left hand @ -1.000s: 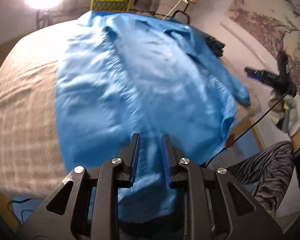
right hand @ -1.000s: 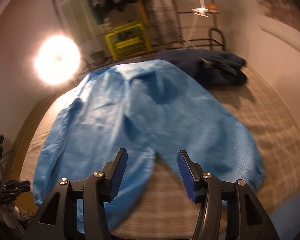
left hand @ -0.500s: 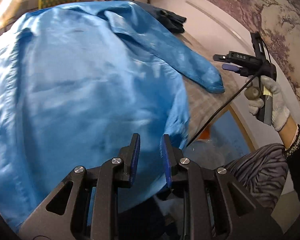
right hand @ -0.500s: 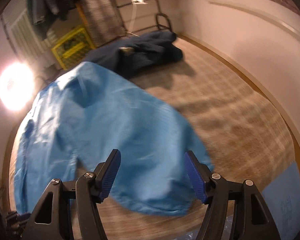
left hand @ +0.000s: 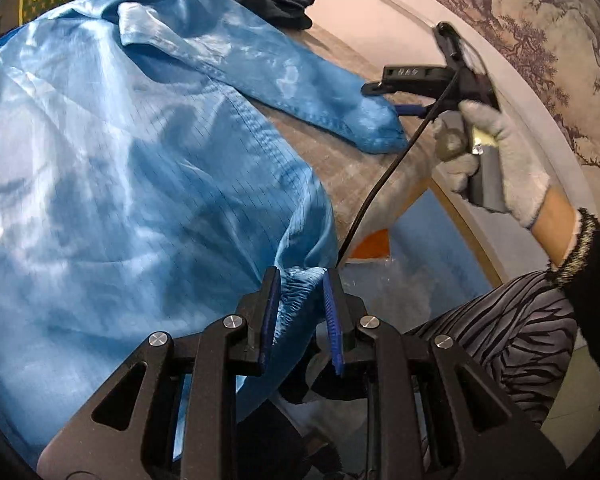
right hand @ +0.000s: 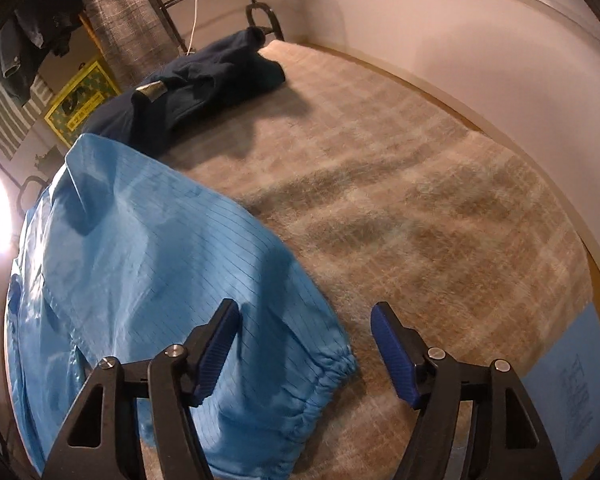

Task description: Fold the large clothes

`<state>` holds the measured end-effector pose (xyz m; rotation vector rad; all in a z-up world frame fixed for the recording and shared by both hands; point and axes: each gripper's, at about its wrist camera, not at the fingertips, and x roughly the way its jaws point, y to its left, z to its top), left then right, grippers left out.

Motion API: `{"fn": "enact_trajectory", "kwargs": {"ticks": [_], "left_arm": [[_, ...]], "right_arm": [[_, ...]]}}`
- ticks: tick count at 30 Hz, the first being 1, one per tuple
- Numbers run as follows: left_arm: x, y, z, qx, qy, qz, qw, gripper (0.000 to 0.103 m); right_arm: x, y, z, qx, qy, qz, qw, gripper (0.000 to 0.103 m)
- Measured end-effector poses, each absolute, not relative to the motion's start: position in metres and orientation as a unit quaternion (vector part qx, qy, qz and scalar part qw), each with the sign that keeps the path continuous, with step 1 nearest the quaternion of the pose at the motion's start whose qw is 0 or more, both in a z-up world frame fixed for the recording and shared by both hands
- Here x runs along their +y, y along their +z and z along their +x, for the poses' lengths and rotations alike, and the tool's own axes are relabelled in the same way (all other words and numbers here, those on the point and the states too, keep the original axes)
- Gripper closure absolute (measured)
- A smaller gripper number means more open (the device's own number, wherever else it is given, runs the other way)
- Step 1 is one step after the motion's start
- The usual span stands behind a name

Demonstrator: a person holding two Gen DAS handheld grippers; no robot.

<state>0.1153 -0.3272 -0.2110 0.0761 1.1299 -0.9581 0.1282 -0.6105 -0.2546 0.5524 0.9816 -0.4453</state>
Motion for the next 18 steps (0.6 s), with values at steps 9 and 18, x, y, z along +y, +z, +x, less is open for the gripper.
{"fn": "enact_trajectory", "kwargs": {"ticks": [9, 18], "left_arm": [[-0.265, -0.156, 0.130, 0.469, -0.406, 0.013, 0.784, 0.083], [-0.203, -0.136, 0.160, 0.448, -0.339, -0.007, 0.827, 0.083]], "right_arm": [[-0.585, -0.234, 0.143, 0.447, -0.151, 0.246, 0.846, 0.103], [-0.542, -0.163, 0.131, 0.359, -0.115, 0.232, 0.897, 0.103]]}}
